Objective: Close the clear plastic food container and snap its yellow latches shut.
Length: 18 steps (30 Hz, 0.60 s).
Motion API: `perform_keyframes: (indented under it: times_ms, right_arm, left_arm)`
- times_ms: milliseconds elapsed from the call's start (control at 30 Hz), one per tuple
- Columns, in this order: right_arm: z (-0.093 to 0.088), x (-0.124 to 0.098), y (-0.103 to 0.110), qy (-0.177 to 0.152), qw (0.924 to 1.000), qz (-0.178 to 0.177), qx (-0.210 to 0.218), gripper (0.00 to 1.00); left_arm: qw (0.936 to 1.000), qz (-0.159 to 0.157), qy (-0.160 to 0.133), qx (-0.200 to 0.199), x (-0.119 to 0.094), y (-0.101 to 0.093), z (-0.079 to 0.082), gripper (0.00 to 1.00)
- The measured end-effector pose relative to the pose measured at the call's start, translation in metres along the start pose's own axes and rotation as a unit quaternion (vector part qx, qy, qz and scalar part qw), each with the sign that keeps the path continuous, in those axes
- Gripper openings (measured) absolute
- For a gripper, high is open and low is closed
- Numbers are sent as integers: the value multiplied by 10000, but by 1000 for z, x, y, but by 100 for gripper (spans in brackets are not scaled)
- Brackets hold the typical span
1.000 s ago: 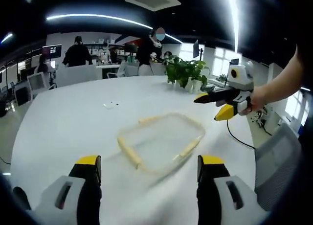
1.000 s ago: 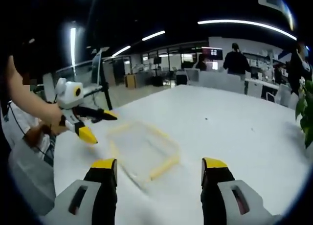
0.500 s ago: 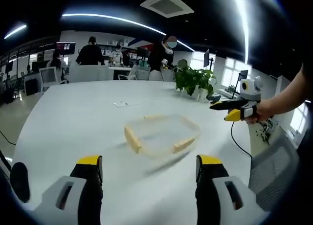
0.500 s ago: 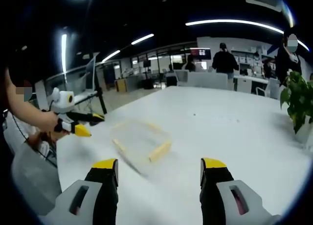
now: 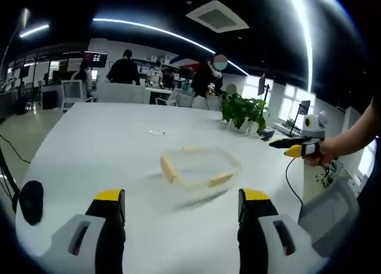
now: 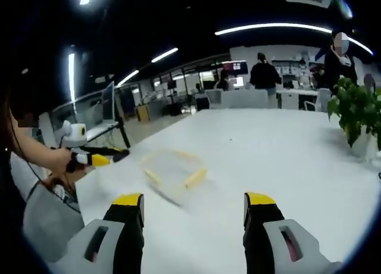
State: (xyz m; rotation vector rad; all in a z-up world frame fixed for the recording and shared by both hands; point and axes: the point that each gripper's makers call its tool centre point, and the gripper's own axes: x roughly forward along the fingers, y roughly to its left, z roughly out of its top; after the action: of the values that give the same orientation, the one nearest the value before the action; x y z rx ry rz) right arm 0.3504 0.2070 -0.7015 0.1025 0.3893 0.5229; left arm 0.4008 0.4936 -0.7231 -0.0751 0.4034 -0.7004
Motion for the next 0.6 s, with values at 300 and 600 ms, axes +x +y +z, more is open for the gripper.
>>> perform_keyframes:
  times_ms: [300, 600]
  right_arm:
    - [-1, -18, 4, -91, 9999, -126, 74, 68]
    - [-10, -33, 19, -119, 9998, -147, 92, 68]
  left_arm:
    - [9999, 55, -78, -76, -20, -4, -6, 77]
    - [9994, 100, -109, -306, -41, -15, -21, 76]
